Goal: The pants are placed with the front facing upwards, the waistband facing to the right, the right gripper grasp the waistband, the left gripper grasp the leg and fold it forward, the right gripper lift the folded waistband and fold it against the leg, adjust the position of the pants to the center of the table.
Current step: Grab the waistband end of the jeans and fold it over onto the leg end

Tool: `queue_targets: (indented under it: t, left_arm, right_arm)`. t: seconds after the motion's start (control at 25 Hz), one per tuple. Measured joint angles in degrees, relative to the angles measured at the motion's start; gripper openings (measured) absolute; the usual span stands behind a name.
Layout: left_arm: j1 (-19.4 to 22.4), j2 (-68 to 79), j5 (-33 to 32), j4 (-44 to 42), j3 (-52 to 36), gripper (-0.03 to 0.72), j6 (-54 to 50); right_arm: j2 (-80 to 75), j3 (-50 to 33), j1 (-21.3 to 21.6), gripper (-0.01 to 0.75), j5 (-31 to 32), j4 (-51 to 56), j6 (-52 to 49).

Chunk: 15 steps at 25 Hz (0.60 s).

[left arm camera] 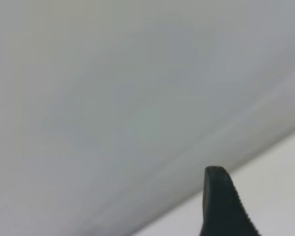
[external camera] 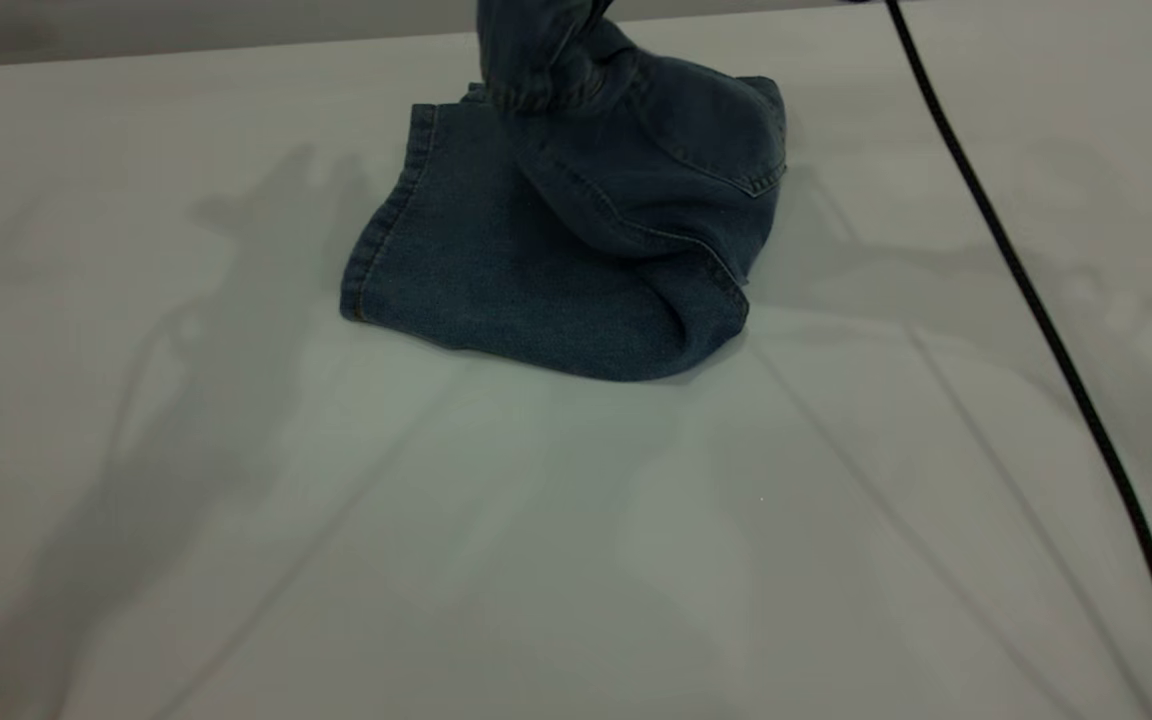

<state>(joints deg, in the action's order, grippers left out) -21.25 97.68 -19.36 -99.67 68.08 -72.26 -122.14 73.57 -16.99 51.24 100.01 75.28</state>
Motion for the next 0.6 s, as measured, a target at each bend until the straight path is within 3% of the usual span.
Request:
queue_targets:
  t: [0.44, 0.6]
  left_arm:
    - [0.0, -9.4, 7.7, -0.3, 0.0, 0.337, -0.1]
    - [0.0, -9.5, 9.6, -0.3, 0.0, 0.337, -0.2]
  right_arm:
    - [-8.4, 9.5, -5.4, 0.073, -6.7, 0.0, 0.0]
    - [-10.5, 11.0, -5.5, 0.119, -6.5, 0.0, -0.1]
